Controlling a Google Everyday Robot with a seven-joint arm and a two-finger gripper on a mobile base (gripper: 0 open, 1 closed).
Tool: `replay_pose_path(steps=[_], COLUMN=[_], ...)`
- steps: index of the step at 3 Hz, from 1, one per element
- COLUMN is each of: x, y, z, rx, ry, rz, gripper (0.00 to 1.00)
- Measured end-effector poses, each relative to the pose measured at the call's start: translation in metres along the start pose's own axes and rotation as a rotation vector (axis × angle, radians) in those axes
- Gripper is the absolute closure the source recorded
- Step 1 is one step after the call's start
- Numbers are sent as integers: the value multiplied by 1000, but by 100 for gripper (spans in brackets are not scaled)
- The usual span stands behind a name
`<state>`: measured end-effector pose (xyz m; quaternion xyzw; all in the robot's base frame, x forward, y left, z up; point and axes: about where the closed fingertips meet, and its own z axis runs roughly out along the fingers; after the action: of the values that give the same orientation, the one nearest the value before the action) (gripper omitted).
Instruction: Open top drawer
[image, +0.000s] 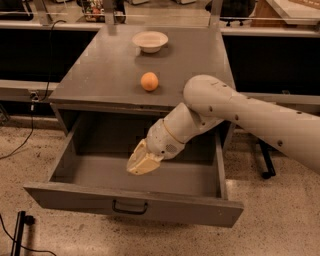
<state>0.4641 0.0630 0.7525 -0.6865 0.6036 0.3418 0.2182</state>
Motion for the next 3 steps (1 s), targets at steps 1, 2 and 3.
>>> replay_pose_path(steps=[1,2,3], x=[-1,-1,-2], y=[1,1,2], z=[1,3,4], rx=[-3,-6,-10], ry=[1,1,2], rz=[-1,-3,-5], gripper=[58,34,4])
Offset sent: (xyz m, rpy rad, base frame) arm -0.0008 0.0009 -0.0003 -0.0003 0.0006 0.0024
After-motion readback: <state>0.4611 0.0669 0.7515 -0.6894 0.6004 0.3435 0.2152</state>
